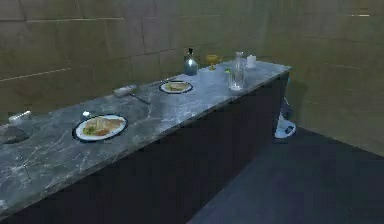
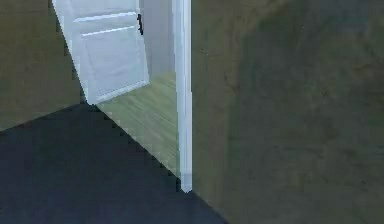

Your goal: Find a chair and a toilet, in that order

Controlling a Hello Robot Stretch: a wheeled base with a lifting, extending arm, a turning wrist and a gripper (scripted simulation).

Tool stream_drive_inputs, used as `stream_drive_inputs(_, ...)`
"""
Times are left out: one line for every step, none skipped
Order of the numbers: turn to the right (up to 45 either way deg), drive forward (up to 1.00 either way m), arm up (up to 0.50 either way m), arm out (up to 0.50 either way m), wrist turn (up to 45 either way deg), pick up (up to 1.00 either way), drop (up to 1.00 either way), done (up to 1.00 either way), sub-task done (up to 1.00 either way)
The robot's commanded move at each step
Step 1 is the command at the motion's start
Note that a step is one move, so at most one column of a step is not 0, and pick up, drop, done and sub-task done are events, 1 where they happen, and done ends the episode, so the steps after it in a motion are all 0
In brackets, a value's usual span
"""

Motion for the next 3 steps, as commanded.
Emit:
stream_drive_inputs(42.0, 0.00, 0.00, 0.00, 0.0, 0.00, 0.00, 0.00, 0.00)
stream_drive_inputs(0.0, 0.20, 0.00, 0.00, 0.0, 0.00, 0.00, 0.00, 0.00)
stream_drive_inputs(-45.0, 0.00, 0.00, 0.00, 0.0, 0.00, 0.00, 0.00, 0.00)
